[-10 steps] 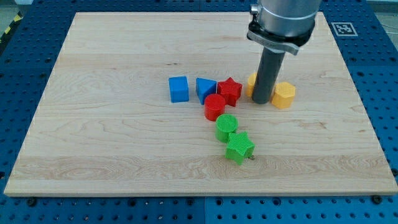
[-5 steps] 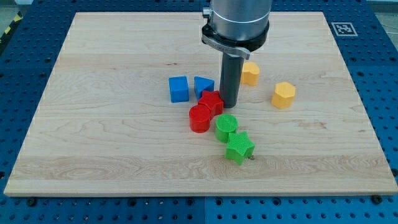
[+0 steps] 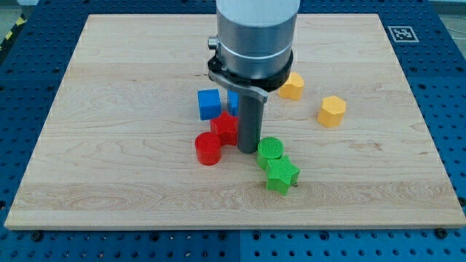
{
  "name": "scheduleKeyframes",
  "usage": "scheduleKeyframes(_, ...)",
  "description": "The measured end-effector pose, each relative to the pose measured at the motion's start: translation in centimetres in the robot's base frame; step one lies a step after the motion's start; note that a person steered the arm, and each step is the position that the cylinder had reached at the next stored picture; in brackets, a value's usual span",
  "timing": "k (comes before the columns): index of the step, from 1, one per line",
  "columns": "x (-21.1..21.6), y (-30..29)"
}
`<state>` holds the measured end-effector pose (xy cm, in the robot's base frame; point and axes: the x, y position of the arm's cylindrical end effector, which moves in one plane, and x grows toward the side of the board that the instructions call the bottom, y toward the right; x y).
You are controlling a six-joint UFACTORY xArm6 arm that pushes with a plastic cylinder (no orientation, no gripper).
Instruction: Separate the red blocks from the group of blocks
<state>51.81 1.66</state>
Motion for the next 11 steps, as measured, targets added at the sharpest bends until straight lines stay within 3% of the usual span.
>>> scheduleKeyframes(1, 1.1, -1.0)
scheduleKeyframes(3, -2.3, -2.0)
scheduleKeyframes(5, -3.5, 1.8)
scheduleKeyframes(11, -1.9, -9.8)
